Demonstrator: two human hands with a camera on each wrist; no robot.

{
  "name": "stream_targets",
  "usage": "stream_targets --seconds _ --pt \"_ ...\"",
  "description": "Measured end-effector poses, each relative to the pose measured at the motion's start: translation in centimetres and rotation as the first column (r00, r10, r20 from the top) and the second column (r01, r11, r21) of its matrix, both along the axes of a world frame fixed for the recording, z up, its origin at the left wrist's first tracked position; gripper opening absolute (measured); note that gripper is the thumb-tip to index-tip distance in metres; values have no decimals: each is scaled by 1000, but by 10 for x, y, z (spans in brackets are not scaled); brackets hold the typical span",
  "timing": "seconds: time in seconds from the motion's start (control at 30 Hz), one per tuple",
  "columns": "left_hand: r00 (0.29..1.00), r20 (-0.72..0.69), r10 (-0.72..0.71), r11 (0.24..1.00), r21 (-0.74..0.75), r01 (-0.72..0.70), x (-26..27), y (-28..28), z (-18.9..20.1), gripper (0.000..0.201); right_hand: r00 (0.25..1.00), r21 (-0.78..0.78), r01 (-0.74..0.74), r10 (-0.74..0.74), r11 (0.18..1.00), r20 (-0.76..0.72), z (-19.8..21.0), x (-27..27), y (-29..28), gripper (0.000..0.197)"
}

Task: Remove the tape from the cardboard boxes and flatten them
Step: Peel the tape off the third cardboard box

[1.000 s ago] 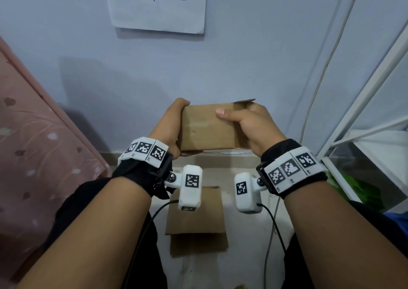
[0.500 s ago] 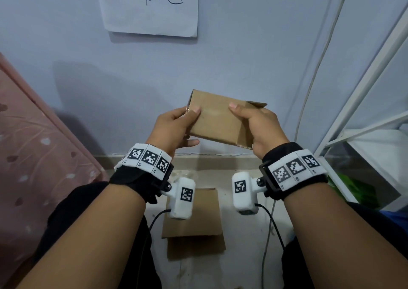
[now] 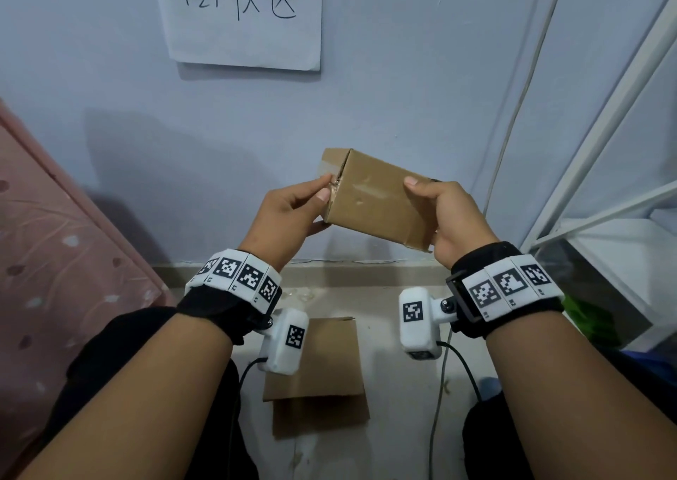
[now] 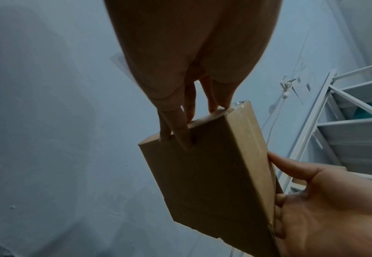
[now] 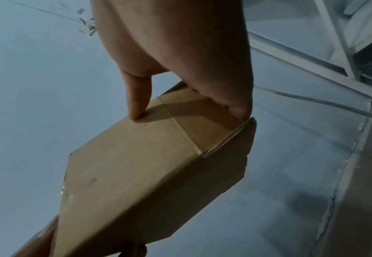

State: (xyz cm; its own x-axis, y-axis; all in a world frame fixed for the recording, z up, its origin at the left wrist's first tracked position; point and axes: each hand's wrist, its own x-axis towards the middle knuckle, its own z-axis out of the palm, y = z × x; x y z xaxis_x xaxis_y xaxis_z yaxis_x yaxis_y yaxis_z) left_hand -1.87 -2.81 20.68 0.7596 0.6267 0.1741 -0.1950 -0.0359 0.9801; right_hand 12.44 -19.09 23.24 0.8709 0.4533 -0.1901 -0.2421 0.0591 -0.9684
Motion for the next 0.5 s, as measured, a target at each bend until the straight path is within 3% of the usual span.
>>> stream_targets --seconds 0.33,0.5 --pt "999 12 31 999 -19 -31 1 -6 -4 44 1000 -32 -25 25 999 -6 -5 -1 -5 37" --pt "995 -75 62 989 141 -51 4 -3 -12 59 1000 -39 -21 21 999 -13 -6 -3 -5 29"
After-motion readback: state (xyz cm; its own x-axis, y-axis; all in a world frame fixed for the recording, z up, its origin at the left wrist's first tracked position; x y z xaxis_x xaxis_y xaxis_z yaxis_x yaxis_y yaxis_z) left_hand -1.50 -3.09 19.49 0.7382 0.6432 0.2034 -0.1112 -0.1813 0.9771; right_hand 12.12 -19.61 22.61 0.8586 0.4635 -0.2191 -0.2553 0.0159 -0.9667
